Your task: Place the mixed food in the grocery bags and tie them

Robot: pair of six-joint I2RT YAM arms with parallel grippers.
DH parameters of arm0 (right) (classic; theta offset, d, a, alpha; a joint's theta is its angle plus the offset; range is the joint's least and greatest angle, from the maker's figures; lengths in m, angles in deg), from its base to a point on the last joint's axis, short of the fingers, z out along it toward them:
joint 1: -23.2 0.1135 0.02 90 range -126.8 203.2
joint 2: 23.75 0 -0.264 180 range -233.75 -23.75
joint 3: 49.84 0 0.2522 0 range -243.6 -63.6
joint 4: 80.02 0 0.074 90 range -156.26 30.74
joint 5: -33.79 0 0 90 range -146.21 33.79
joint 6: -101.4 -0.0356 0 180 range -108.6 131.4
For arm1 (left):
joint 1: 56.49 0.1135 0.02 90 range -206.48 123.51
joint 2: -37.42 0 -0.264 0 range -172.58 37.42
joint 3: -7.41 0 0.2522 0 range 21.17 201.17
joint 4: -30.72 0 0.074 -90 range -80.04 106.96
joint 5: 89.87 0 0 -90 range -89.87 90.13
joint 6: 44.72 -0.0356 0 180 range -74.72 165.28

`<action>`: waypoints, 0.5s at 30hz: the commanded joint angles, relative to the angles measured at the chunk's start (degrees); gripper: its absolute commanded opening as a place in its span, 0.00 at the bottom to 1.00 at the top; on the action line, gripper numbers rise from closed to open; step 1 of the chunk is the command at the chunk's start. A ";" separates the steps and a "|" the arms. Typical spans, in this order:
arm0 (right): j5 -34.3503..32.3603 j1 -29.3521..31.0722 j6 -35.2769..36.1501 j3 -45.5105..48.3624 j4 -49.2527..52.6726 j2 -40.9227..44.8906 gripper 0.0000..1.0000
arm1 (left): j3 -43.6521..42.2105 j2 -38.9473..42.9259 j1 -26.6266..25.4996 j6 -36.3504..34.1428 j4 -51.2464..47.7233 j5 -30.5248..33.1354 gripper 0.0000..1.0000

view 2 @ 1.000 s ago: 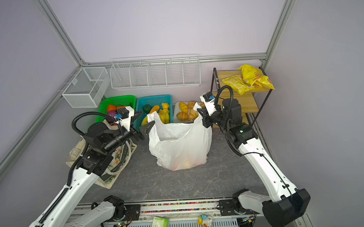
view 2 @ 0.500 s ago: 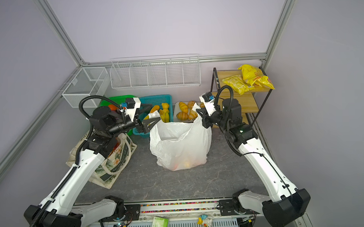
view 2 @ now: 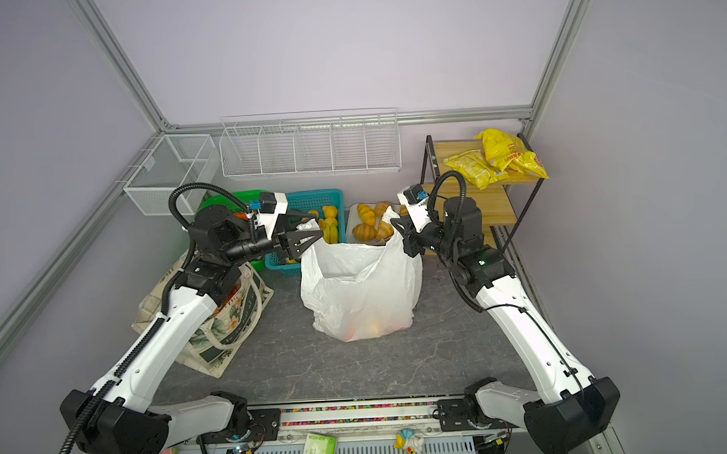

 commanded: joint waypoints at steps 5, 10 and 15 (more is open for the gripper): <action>-0.74 -0.31 -2.19 -1.79 -2.16 0.85 0.06 | -3.85 2.95 -0.30 7.71 8.85 1.55 0.22; -2.85 -0.28 -3.74 -1.27 -2.93 3.14 0.06 | -5.94 6.43 -3.00 11.54 8.93 9.24 0.02; -7.57 -0.27 -4.25 0.11 -3.64 5.85 0.06 | -6.68 8.74 -5.47 17.46 10.14 17.71 0.00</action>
